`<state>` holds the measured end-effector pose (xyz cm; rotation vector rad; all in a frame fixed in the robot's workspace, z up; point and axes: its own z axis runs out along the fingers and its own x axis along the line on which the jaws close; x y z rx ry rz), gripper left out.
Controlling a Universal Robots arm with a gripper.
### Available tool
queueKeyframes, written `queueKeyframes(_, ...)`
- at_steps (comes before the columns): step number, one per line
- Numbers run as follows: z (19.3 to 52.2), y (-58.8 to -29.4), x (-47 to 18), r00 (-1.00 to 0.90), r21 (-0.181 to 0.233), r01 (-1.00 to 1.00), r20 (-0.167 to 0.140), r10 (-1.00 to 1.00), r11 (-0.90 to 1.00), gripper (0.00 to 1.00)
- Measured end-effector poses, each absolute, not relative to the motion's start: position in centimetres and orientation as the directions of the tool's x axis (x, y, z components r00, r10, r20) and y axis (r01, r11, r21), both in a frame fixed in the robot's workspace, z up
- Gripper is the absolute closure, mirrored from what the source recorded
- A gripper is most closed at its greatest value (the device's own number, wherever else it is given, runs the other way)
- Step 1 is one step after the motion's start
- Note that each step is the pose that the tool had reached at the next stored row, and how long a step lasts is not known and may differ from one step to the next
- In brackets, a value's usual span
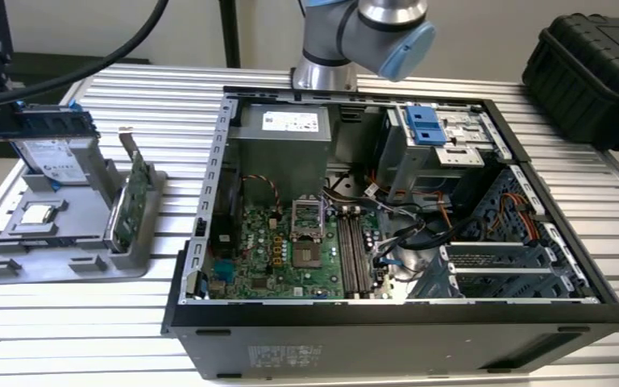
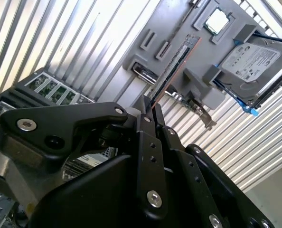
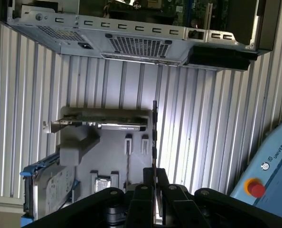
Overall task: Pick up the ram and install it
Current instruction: 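Pick up the ram and move it above insertion slot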
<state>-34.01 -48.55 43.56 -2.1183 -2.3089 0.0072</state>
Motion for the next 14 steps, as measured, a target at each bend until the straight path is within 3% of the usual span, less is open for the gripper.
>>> queueKeyframes(14, 43.6, -48.5, -30.2, -0.086, -0.009, 0.996, 0.003, 0.996, 0.086, 1.0)
